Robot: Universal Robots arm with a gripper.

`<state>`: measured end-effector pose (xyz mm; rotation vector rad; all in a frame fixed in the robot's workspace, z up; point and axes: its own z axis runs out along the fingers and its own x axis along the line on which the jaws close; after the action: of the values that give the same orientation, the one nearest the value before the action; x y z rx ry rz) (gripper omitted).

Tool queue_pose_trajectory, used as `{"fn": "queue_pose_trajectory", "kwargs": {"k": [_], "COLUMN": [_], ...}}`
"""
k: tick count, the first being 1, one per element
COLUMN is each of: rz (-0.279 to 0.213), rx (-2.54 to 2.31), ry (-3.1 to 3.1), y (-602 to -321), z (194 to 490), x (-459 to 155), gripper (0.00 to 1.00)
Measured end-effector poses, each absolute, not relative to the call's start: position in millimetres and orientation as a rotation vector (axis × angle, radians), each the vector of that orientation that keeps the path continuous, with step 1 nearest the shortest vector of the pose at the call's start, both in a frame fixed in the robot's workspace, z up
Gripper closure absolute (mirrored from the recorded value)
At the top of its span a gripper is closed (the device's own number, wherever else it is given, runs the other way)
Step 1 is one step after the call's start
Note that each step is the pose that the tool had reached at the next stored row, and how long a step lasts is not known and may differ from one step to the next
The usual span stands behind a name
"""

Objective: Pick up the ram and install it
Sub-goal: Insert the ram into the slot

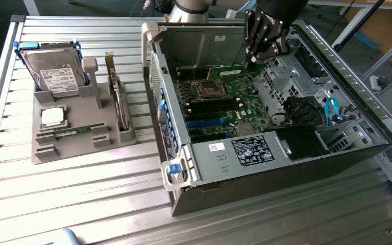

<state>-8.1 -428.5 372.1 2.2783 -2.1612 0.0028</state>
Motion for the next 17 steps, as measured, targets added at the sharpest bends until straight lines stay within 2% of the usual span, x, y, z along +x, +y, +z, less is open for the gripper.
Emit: {"fn": "queue_pose_trajectory", "kwargs": {"k": [10, 17], "rz": [0.003, 0.003], "rx": [2.216, 2.211], "ry": [-2.225, -2.23], "y": [-428.5, -428.4], "z": [366.3, 351.7], "x": [-8.1, -8.1], "gripper": [0.88, 0.88]}}
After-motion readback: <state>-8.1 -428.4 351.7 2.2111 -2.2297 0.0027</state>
